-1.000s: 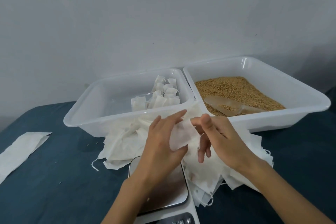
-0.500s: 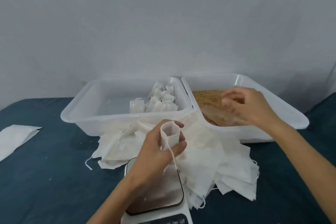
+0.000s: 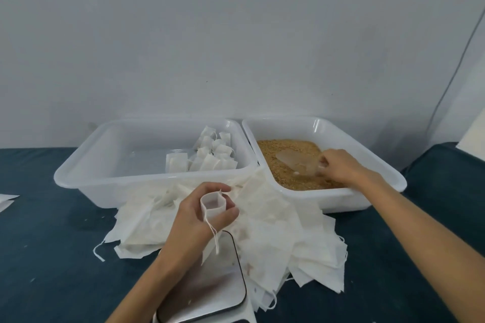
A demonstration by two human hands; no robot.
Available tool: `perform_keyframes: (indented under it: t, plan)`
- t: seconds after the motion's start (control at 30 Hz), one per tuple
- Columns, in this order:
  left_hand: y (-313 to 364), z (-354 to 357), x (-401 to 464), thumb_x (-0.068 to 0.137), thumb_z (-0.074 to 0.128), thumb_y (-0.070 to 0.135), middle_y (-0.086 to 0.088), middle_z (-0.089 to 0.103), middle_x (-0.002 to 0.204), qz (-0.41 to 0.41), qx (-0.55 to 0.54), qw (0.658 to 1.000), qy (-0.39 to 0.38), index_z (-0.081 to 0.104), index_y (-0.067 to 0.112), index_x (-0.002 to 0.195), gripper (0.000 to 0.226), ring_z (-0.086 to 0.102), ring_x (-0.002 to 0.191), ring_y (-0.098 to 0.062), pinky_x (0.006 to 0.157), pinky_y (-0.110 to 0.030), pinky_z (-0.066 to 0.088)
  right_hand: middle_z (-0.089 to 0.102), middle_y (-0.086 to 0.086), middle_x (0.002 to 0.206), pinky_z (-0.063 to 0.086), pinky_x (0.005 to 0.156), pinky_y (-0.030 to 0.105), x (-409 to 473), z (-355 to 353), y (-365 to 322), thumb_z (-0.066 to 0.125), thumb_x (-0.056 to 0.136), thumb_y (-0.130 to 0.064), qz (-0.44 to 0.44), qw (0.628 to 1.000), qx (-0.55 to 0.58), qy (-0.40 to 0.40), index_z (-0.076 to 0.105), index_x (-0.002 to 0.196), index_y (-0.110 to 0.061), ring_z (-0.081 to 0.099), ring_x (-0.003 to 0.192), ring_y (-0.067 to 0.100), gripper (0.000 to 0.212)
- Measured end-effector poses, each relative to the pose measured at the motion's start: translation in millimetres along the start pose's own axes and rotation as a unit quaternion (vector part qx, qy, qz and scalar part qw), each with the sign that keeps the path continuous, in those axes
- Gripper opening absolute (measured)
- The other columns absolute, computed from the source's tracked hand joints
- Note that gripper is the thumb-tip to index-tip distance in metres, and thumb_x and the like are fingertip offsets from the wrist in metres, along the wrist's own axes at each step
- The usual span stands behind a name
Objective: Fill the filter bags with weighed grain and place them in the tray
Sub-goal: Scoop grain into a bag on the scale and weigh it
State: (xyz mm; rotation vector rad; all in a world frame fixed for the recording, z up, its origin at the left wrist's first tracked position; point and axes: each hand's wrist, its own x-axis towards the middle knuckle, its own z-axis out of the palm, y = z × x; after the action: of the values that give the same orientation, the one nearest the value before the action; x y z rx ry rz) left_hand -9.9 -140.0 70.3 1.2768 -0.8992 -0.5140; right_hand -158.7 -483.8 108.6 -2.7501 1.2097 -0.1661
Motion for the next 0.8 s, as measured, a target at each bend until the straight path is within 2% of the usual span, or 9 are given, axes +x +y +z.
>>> perform_keyframes:
  t: [0.07, 0.17, 0.27, 0.33, 0.43, 0.5, 0.6, 0.73, 0.8]
  plan:
    - [-2.6, -0.2, 1.1, 0.085, 0.079, -0.003, -0.002, 0.072, 0.085, -0.003, 0.010, 1.000, -0.003, 0.069, 0.014, 0.109, 0.031, 0.069, 0.079, -0.012, 0.073, -0.016, 0.052, 0.057, 0.004, 0.071, 0.038, 0.059, 0.034, 2.8, -0.1, 4.1, 0.068, 0.088, -0.026, 0.015, 0.999, -0.012, 0.051, 0.053, 0.072, -0.013, 0.050, 0.063, 0.019, 0.025]
    - [-5.1, 0.4, 2.2, 0.081, 0.085, 0.004, -0.002, 0.071, 0.083, -0.006, 0.015, 1.000, -0.009, 0.069, 0.015, 0.108, 0.033, 0.067, 0.077, -0.014, 0.073, -0.019, 0.053, 0.062, 0.007, 0.084, 0.045, 0.063, 0.037, 10.5, -0.1, 2.3, 0.065, 0.090, -0.020, 0.036, 0.994, -0.066, 0.084, 0.056, 0.080, -0.012, 0.058, 0.075, 0.024, 0.015]
    - [-6.5, 0.2, 2.3, 0.073, 0.083, 0.018, -0.001, 0.069, 0.080, -0.017, 0.019, 1.000, -0.009, 0.069, 0.016, 0.107, 0.037, 0.065, 0.075, -0.014, 0.073, -0.021, 0.052, 0.060, 0.006, 0.092, 0.044, 0.064, 0.034, 19.4, 1.6, -5.9, 0.066, 0.092, -0.020, 0.023, 0.990, -0.110, 0.087, 0.058, 0.089, -0.013, 0.058, 0.081, 0.024, 0.012]
    - [-7.1, 0.3, 2.0, 0.072, 0.083, 0.021, 0.001, 0.067, 0.078, -0.028, 0.025, 0.999, -0.016, 0.070, 0.020, 0.104, 0.035, 0.063, 0.073, -0.014, 0.072, -0.021, 0.050, 0.063, 0.006, 0.096, 0.046, 0.067, 0.034, 24.5, 4.4, -12.4, 0.067, 0.091, -0.017, -0.007, 0.989, -0.129, 0.068, 0.060, 0.091, -0.013, 0.059, 0.084, 0.024, 0.009]
    - [-7.2, 0.8, 1.0, 0.071, 0.083, 0.022, 0.003, 0.065, 0.076, -0.041, 0.032, 0.998, -0.033, 0.070, 0.028, 0.098, 0.031, 0.062, 0.072, -0.014, 0.072, -0.024, 0.052, 0.063, 0.001, 0.092, 0.051, 0.074, 0.035, 25.9, 8.9, -20.6, 0.079, 0.085, -0.023, -0.059, 0.994, -0.090, 0.022, 0.061, 0.091, -0.012, 0.060, 0.085, 0.022, 0.022]
    - [-7.4, 0.7, 0.7, 0.070, 0.084, 0.022, 0.005, 0.063, 0.075, -0.047, 0.038, 0.998, -0.034, 0.070, 0.028, 0.096, 0.030, 0.062, 0.072, -0.014, 0.074, -0.027, 0.054, 0.062, 0.000, 0.088, 0.049, 0.073, 0.033, 24.5, 11.2, -21.1, 0.083, 0.081, -0.030, -0.076, 0.995, -0.062, 0.008, 0.061, 0.089, -0.012, 0.060, 0.083, 0.022, 0.029]
    - [-6.9, 1.0, 0.2, 0.070, 0.085, 0.022, 0.006, 0.063, 0.076, -0.047, 0.044, 0.998, -0.028, 0.070, 0.027, 0.093, 0.028, 0.061, 0.073, -0.013, 0.074, -0.027, 0.053, 0.063, 0.000, 0.085, 0.047, 0.072, 0.032, 22.4, 12.4, -11.7, 0.081, 0.083, -0.025, -0.064, 0.998, -0.006, -0.006, 0.059, 0.082, -0.015, 0.060, 0.080, 0.021, 0.025]
    - [-5.2, 1.4, -0.2, 0.069, 0.085, 0.023, -0.003, 0.061, 0.081, -0.054, 0.033, 0.998, -0.014, 0.070, 0.020, 0.097, 0.031, 0.059, 0.079, -0.021, 0.082, -0.052, 0.055, 0.068, 0.004, 0.101, 0.052, 0.092, 0.041, 18.2, 10.3, 2.5, 0.080, 0.086, -0.015, -0.020, 0.998, 0.053, -0.006, 0.069, 0.098, -0.009, 0.063, 0.098, 0.023, 0.017]
    - [-4.6, 0.8, 0.2, 0.070, 0.085, 0.023, -0.004, 0.059, 0.081, -0.054, 0.029, 0.998, -0.014, 0.070, 0.021, 0.097, 0.031, 0.058, 0.079, -0.021, 0.080, -0.047, 0.054, 0.069, 0.004, 0.104, 0.052, 0.094, 0.039, 15.8, 9.8, 8.2, 0.077, 0.089, -0.012, -0.007, 0.996, 0.091, -0.014, 0.070, 0.102, -0.010, 0.064, 0.101, 0.022, 0.015]
